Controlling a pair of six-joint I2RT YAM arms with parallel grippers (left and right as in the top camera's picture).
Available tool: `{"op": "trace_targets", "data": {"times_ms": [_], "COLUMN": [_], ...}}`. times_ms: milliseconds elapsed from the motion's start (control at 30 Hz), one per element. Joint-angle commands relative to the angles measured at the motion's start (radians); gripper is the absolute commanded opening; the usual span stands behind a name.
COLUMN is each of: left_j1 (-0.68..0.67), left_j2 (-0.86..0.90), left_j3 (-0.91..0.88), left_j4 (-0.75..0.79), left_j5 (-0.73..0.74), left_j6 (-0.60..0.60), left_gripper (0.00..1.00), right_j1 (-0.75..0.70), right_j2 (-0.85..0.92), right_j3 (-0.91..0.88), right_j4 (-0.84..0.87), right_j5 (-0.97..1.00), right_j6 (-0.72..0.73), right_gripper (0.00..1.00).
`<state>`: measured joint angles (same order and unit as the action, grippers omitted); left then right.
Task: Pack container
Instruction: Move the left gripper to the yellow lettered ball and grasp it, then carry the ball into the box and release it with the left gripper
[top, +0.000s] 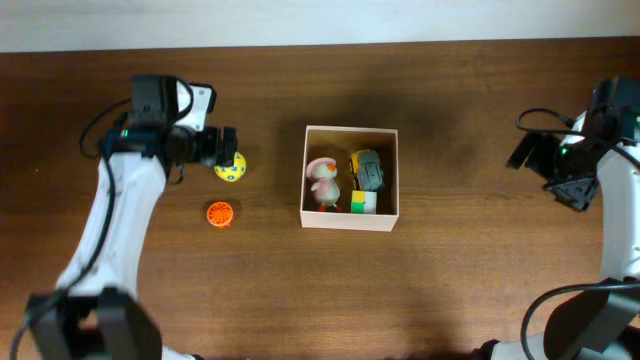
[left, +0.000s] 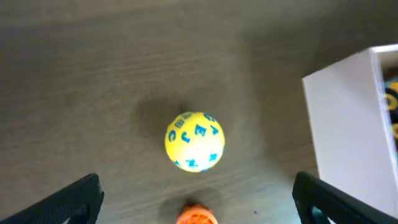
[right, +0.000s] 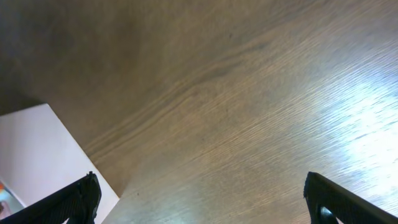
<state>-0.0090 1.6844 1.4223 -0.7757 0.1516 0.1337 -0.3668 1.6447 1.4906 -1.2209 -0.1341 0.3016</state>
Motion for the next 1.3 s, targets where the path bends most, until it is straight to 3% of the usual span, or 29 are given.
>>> {"op": "trace_targets", "data": {"times_ms": [0, 167, 567, 667, 833, 1000, 1133, 1267], "left_j1": [-0.001, -0.003, -0.028, -0.032, -0.037, -0.039, -0.057, -0.099], "left_j2": [0.107, 0.255, 0.466, 0.492, 0.510, 0.509, 0.509, 0.509], "left_j3": [0.137, 0.259, 0.266, 0.266, 0.266, 0.270, 0.351, 0.551], "left_j4": [-0.042, -0.108, -0.181, -0.187, -0.184, -0.197, -0.306, -0.488], "left_j5": [-0.034, -0.043, -0.043, -0.043, -0.044, -0.042, -0.039, -0.036], "left_j6": [-0.006, -0.006, -0.006, -0.005, -0.005, -0.006, -0.006, -0.006], "left_gripper": [0.99, 0.99, 1.00, 0.92, 0.54, 0.38, 0.34, 0.34], "right_j1": [-0.005, -0.005, -0.005, -0.005, -0.006, -0.006, -0.006, -0.006], "right_j2": [0.002, 0.002, 0.002, 0.002, 0.002, 0.002, 0.002, 0.002], "right_j3": [-0.027, -0.029, -0.029, -0.029, -0.029, -0.029, -0.029, -0.029], "right_j4": [0.006, 0.006, 0.006, 0.006, 0.006, 0.006, 0.006, 0.006], "right_j5": [-0.028, -0.028, -0.028, -0.028, -0.028, -0.028, -0.028, -0.028], "right_j6": [-0.013, -0.013, -0.013, -0.013, -0.013, -0.013, -0.013, -0.013], "right_gripper": [0.99, 0.99, 0.99, 0.99, 0.99, 0.99, 0.99, 0.99]}}
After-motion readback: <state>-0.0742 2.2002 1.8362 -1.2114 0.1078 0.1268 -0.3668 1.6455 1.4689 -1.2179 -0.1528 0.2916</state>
